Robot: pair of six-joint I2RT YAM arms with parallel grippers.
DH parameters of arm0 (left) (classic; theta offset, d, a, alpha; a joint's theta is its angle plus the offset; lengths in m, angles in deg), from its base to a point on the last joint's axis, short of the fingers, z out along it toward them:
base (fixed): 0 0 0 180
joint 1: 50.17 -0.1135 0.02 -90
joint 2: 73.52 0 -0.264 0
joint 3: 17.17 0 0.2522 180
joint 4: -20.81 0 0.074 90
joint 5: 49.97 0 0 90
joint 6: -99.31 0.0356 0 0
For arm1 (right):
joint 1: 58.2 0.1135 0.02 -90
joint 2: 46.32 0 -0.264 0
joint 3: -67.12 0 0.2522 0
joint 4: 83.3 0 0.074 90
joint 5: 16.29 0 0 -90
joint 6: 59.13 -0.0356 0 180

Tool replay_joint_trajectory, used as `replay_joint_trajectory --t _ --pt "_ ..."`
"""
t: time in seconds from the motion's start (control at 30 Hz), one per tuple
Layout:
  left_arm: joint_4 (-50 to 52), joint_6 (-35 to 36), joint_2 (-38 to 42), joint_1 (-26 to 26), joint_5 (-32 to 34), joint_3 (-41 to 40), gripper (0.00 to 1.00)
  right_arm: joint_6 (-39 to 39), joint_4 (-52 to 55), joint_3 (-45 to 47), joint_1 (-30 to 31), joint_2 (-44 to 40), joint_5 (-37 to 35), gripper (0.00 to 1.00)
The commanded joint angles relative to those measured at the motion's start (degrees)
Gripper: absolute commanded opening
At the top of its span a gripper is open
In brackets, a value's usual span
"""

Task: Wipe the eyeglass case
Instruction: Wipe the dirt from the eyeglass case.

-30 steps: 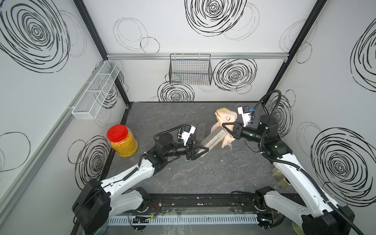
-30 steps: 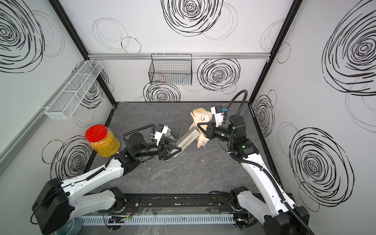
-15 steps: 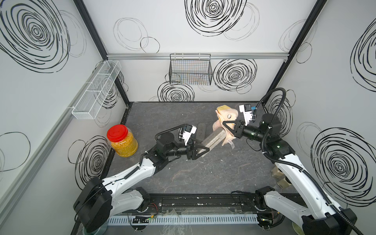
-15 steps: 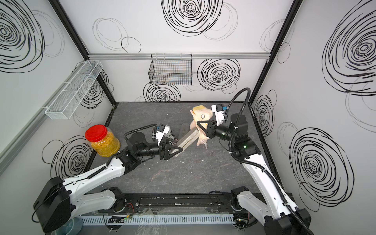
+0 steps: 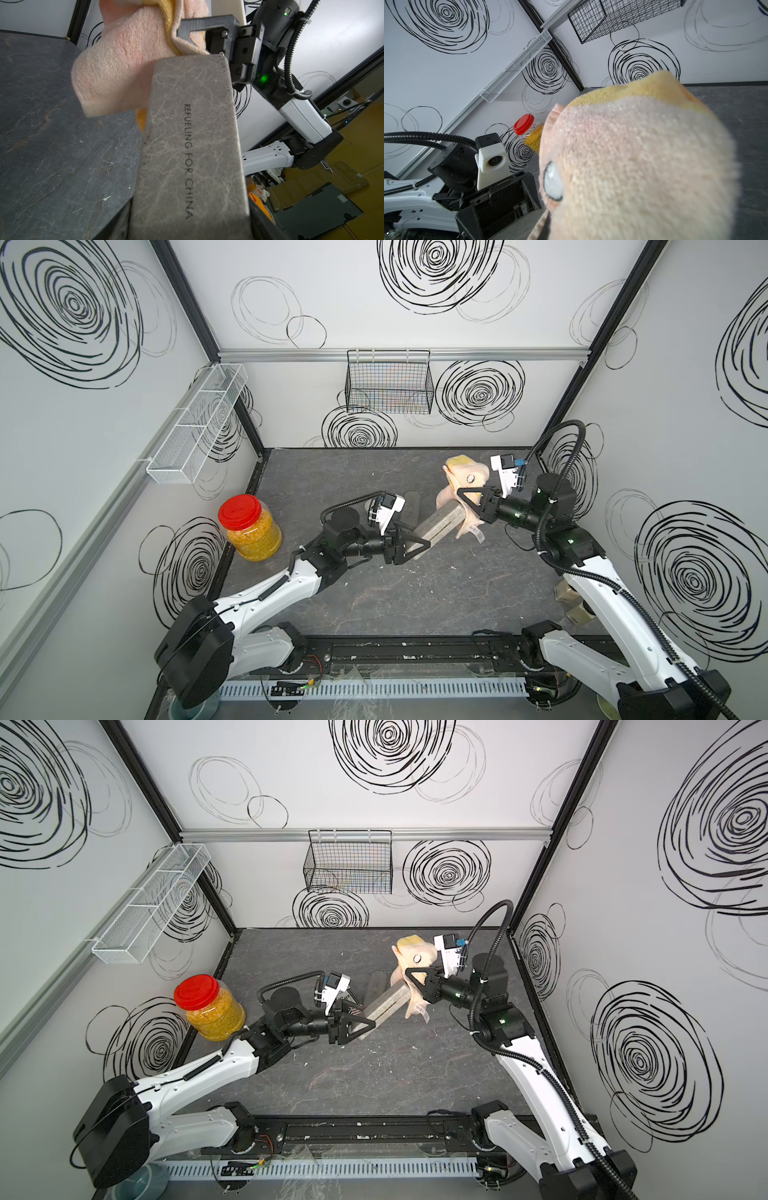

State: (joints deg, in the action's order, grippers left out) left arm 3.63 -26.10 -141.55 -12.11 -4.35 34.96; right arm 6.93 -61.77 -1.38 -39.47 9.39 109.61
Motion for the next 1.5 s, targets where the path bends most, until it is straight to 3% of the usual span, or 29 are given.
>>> replay_joint_trajectory --t 0.0,0.17,0.47,0.73,0.93,1.1,1.23,1.4,1.47 --pt "-5.0 -0.3 2.6 -0.6 0.8 0.6 0.55 2.1 2.8 -1.8 -0.1 -0.6 -3.9 0.07" --pt "-5.4 -1.2 3.5 -0.7 2.2 -0.5 0.56 1.0 -2.5 -1.0 -0.7 -2.7 1.4 0.07" --pt "-5.9 -1.8 4.5 -1.0 1.1 -0.8 0.56 -0.2 -4.5 -4.0 -2.0 1.1 9.9 0.08" --pt "-5.0 -1.2 4.0 -1.0 -0.3 -0.3 0.56 5.7 8.9 -3.9 -3.8 5.4 -0.7 0.04" --pt "-5.0 -0.9 1.9 -1.1 -1.4 0.9 0.56 3.1 1.4 -3.2 -7.3 -1.7 8.6 0.06" --pt "-6.6 -1.5 1.1 -1.2 -2.2 1.5 0.56 -0.6 -2.9 -2.7 -7.6 -2.3 15.3 0.07" --pt "-6.7 -1.5 0.7 -1.2 -3.3 2.0 0.56 -0.9 -3.3 0.1 -7.5 -1.3 14.1 0.06" --pt "-5.3 -1.1 0.5 -1.4 -4.1 3.0 0.56 1.4 3.3 -0.4 -7.6 0.3 6.1 0.05" --pt "-4.6 -0.6 0.4 -1.4 -4.0 3.3 0.56 1.2 2.7 -0.8 -7.7 -0.5 6.9 0.05"
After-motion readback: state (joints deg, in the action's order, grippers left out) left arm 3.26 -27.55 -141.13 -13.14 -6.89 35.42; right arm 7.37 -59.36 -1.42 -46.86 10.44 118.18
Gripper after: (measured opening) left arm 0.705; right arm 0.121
